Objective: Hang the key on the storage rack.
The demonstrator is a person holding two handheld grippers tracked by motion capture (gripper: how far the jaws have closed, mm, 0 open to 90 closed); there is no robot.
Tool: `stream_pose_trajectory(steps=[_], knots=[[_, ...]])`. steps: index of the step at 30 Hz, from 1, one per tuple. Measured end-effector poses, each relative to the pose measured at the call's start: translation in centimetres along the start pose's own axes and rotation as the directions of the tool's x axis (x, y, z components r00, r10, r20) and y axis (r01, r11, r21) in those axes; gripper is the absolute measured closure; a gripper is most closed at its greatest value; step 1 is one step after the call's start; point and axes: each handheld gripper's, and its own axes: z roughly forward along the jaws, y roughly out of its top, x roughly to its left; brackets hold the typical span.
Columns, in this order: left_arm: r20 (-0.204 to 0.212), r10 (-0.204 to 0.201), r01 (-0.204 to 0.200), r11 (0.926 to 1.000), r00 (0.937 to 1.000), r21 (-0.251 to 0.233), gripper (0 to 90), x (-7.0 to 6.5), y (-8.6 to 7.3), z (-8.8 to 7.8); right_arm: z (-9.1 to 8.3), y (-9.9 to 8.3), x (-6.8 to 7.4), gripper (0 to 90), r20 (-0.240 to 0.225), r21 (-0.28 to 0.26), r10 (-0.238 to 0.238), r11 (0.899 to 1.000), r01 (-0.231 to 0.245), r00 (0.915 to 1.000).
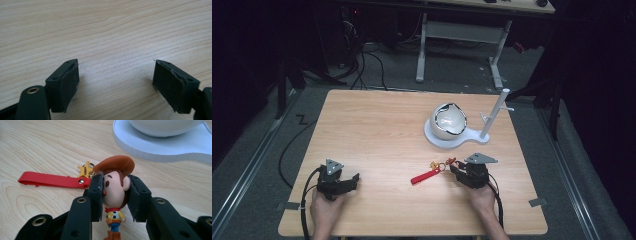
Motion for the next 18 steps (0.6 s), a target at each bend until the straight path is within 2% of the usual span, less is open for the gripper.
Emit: stream_pose_trajectory(steps=[3, 6, 11, 18], knots=[[0.000, 0.000, 0.000, 1.0000, 1.0000, 0.000, 21.6, 0.0, 0.0, 0.0, -0.4, 0.1, -0.1, 67.2, -0.001, -0.010, 0.012, 1.000, -0.012, 0.9999], [0.000, 0.000, 0.000, 1.0000, 1.0000, 0.000, 21.6, 0.0, 0.0, 0.0, -0.8, 0.3, -0.2, 67.2, 0.002, -0.017, 0.004, 1.000, -0.004, 1.0000], [0.000, 0.000, 0.000, 1.0000, 1.0000, 0.000, 21.6, 0.0, 0.0, 0.0, -1.8, 1.1, -0.1, 67.2, -0.001, -0.057, -0.008, 0.998, 0.008, 1.0000], [0.000, 0.000, 0.000, 1.0000, 1.0000, 0.000, 21.7, 0.0, 0.0, 0.0, -2.8, 1.6, -0.2, 67.2, 0.002, -0.075, -0.018, 0.997, 0.019, 0.9998]])
